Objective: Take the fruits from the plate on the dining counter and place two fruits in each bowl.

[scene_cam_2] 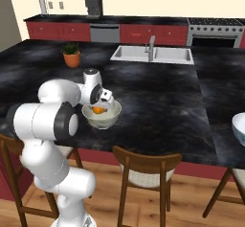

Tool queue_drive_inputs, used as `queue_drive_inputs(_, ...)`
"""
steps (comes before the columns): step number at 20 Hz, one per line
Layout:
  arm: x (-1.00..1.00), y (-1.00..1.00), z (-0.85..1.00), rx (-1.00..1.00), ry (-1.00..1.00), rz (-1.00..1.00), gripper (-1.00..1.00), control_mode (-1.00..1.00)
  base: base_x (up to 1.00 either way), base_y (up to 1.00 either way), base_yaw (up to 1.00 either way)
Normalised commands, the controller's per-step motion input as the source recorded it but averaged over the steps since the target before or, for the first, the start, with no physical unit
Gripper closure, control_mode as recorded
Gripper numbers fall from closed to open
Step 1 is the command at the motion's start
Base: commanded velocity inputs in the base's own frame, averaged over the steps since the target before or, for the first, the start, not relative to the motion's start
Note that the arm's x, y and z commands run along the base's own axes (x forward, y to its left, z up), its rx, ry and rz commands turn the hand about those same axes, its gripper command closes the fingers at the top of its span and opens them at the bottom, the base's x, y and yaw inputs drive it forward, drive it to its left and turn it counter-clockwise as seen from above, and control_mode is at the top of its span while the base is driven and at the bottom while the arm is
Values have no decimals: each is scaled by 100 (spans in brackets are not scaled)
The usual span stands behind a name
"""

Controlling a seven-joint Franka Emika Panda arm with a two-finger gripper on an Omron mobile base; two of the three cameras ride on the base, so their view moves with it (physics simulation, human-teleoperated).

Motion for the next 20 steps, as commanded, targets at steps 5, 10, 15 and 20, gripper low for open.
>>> queue_drive_inputs(5, 4, 0, -4, 0, 11, 0, 100, -100, 0, 0, 0)
queue_drive_inputs(10, 4, 0, -39, 0, 5, 0, 100, -100, 0, 0, 0)
queue_drive_inputs(15, 12, 0, -12, 0, 6, 0, -100, -100, 0, 0, 0)
queue_drive_inputs(20, 4, 0, 0, 0, 5, 0, -100, -100, 0, 0, 0)
